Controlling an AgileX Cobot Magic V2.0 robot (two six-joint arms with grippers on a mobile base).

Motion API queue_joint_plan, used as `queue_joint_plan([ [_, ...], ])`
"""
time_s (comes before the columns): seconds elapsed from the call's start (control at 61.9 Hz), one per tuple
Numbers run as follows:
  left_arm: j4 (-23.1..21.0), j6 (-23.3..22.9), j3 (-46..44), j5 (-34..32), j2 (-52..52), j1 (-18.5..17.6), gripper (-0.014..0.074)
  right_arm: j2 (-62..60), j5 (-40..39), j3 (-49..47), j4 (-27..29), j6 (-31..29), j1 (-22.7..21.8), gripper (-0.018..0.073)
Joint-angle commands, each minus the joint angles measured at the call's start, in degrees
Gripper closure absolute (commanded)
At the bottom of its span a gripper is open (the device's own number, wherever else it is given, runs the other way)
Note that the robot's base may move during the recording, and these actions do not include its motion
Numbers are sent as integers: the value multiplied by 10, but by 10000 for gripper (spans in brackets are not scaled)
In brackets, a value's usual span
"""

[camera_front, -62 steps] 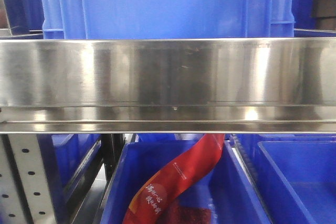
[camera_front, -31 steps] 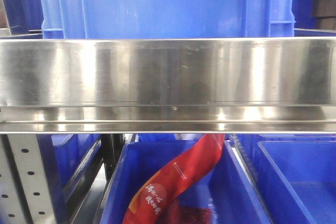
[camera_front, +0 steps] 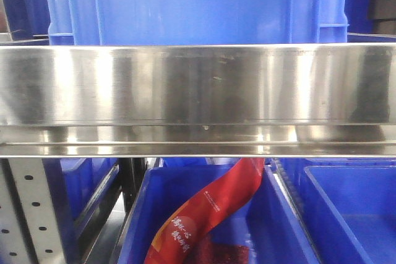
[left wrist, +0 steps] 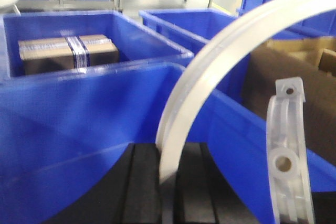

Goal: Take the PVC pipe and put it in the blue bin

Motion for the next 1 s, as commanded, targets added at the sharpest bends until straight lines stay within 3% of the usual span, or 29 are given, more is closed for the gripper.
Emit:
queue_joint_plan([
  [0.0, -8, -1, -8, 2, -2, -4, 700, -3, -11, -8, 1, -2, 1, 718],
  [0.162, -8, -1, -8, 24, 1, -4, 500, -3, -12, -8, 2, -1, 1, 676],
  [0.258, -8, -1, -8, 29, 1, -4, 314, -3, -17, -8, 6, -1, 1, 554],
  [0.371, -8, -1, -8, 34, 1, -4, 210, -3, -21, -8, 10, -1, 1, 354],
  [0.436, -8, -1, -8, 34, 1, -4, 204, -3, -21, -8, 10, -1, 1, 247],
  [0.501, -8, -1, -8, 34, 1, -4, 207, -3, -21, -8, 10, -1, 1, 200],
  [0.711, -9, -1, -8, 34, -9, -4, 215, -16, -21, -12, 10, -1, 1, 202],
  [0.808, -9, -1, -8, 34, -24, -4, 249, -34, -21, -12, 10, -1, 1, 260],
  [0.888, -7, -1, -8, 37, -40, -4, 318, -49, -21, -12, 10, -1, 1, 363],
  [0.985, -5, -1, -8, 46, -60, -4, 483, -68, -21, -12, 10, -1, 1, 517],
])
